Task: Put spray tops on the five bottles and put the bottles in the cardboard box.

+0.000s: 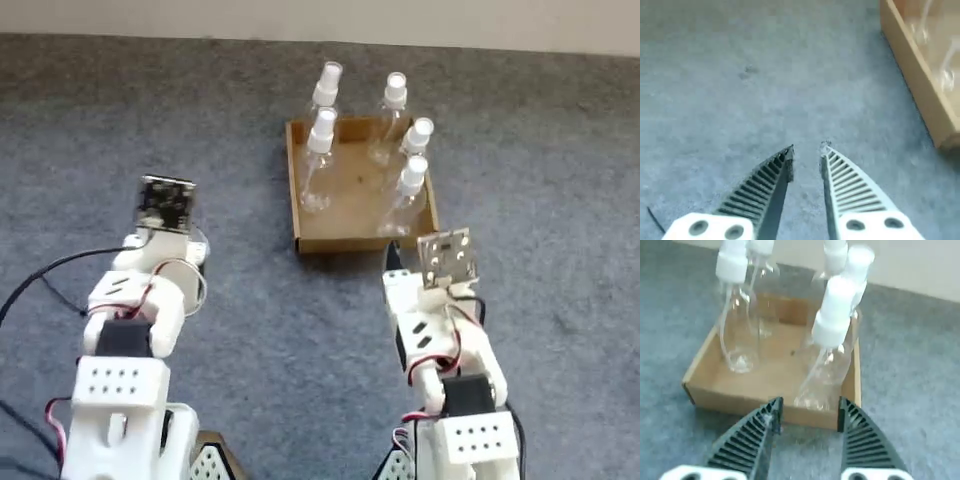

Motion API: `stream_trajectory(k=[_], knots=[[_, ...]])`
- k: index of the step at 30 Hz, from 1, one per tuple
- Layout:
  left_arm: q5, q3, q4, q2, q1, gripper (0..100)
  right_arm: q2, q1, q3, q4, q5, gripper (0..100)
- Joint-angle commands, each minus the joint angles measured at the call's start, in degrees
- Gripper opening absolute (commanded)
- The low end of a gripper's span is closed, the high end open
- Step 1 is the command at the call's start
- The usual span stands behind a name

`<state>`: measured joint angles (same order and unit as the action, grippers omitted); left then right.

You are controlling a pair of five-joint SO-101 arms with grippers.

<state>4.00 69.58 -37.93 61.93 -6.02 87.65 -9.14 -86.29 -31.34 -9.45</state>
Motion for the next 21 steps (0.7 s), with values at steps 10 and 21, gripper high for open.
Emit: stream_trajectory(k=[10,21], knots=[[2.37,21.05,-0.88,43.3,-9.45,9,16.75,-0.04,-7.43,-15.6,-0.62,11.5],[13.01,27.82,-1.58,38.46,-10.51,9,16.75,5.23,-18.59,-20.44,-0.53,11.2]])
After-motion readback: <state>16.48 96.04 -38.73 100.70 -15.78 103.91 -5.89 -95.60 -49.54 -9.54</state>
